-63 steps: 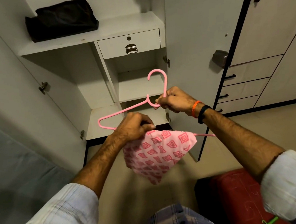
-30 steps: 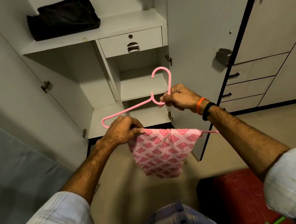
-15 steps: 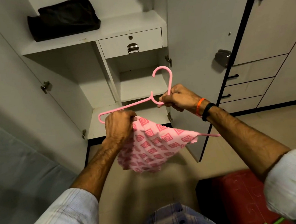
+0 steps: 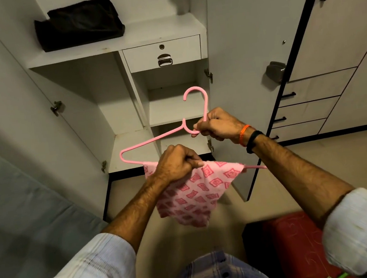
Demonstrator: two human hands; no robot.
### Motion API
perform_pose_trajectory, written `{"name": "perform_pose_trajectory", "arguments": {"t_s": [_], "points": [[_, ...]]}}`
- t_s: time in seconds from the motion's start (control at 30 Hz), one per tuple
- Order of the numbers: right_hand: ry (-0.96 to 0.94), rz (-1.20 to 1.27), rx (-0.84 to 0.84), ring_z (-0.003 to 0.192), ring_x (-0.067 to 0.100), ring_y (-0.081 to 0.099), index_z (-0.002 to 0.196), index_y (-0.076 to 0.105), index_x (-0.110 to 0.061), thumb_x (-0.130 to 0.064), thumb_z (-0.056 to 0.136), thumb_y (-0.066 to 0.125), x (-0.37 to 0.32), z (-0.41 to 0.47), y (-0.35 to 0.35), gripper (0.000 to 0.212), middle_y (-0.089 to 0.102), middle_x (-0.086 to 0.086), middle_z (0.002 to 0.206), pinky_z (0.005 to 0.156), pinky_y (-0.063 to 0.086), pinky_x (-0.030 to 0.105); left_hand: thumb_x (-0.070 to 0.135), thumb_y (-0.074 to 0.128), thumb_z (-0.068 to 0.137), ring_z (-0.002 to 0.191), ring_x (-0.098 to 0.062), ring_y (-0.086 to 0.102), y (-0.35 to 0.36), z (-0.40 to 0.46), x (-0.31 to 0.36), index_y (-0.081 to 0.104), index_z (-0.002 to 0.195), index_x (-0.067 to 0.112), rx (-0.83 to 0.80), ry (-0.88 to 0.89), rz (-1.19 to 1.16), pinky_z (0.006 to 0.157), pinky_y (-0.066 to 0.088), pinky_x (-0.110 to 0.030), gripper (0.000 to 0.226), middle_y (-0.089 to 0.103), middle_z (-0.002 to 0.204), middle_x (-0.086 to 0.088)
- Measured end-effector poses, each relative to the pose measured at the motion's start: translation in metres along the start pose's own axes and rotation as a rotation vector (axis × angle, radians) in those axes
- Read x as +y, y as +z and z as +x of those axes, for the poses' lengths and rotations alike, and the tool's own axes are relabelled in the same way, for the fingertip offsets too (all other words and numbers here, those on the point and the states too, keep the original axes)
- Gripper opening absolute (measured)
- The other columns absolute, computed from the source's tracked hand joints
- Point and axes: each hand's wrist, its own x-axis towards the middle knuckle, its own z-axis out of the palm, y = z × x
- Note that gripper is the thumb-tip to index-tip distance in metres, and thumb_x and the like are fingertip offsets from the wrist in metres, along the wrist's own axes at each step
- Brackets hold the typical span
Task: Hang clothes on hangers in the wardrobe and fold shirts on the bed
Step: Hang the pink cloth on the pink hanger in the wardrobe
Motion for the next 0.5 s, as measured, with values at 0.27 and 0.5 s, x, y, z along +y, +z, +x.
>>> {"name": "perform_pose_trajectory", "arguments": {"t_s": [0.27, 0.5], "points": [[-0.004, -0.016, -0.003, 0.042, 0.009, 0.034, 0.07, 0.071, -0.006, -0.019, 0.094, 0.06, -0.003, -0.003, 0.0, 0.03, 0.051, 0.002, 0.055, 0.039, 0.028, 0.021, 0.055, 0.07, 0.083, 0.088, -0.007, 0.066, 0.007, -0.002, 0.004, 0.073, 0.111, 0.035, -0.088, 0.118, 0.116, 0.083, 0.055, -0.031, 0.035, 0.074, 0.101, 0.014], [-0.026, -0.038, 0.064, 0.038, 0.005, 0.036, 0.073, 0.071, -0.005, -0.021, 0.095, 0.061, -0.008, -0.004, 0.006, 0.029, 0.051, 0.0, 0.054, 0.039, 0.031, 0.018, 0.047, 0.063, 0.088, 0.084, -0.01, 0.066, 0.021, -0.003, 0.012, 0.074, 0.111, 0.029, -0.029, 0.253, 0.186, 0.079, 0.055, -0.032, 0.031, 0.075, 0.096, 0.01]]}}
